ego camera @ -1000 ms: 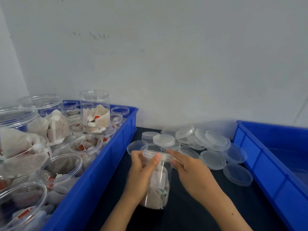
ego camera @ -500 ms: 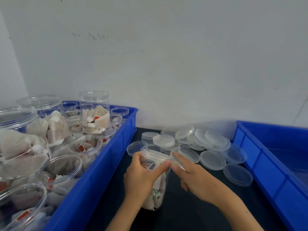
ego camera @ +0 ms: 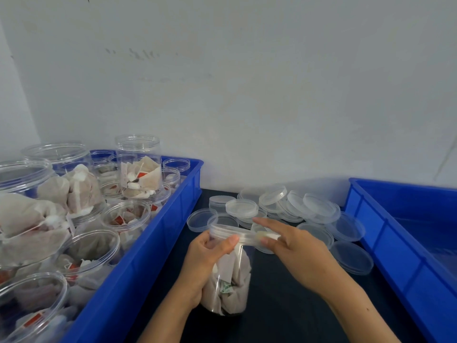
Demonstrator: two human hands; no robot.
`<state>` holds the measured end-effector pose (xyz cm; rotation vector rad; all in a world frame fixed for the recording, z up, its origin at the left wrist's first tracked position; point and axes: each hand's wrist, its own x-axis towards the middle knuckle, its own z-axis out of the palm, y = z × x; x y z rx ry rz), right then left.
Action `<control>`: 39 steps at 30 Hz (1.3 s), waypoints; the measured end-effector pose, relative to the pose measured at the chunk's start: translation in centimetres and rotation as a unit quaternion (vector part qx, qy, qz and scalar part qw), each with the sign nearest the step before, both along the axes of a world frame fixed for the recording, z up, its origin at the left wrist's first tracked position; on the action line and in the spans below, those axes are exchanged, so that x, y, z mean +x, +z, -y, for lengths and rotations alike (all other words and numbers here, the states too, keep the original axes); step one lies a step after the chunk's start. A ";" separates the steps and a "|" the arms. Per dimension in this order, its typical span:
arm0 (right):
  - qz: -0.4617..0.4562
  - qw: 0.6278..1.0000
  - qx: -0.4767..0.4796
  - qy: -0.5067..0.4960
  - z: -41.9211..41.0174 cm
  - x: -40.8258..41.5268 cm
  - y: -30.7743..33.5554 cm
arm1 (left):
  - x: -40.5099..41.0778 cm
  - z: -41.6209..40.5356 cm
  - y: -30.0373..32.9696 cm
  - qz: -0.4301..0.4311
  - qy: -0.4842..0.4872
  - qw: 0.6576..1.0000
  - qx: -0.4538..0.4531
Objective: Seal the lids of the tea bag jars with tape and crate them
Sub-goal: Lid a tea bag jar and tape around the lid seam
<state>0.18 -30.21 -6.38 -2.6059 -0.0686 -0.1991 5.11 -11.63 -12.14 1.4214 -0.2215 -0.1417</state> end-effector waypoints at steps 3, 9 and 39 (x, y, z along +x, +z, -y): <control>0.002 1.000 -0.025 0.013 -0.5 0.0 -0.1 | 0.2 -0.2 -0.3 -0.006 0.000 1.000 -0.007; 0.012 0.999 -0.053 0.004 -0.8 0.2 -0.7 | 0.3 -0.3 -0.5 -0.010 -0.018 1.000 -0.011; -0.045 0.990 0.134 0.016 0.4 -1.5 -1.6 | -0.2 0.1 -0.1 0.037 0.043 0.997 0.054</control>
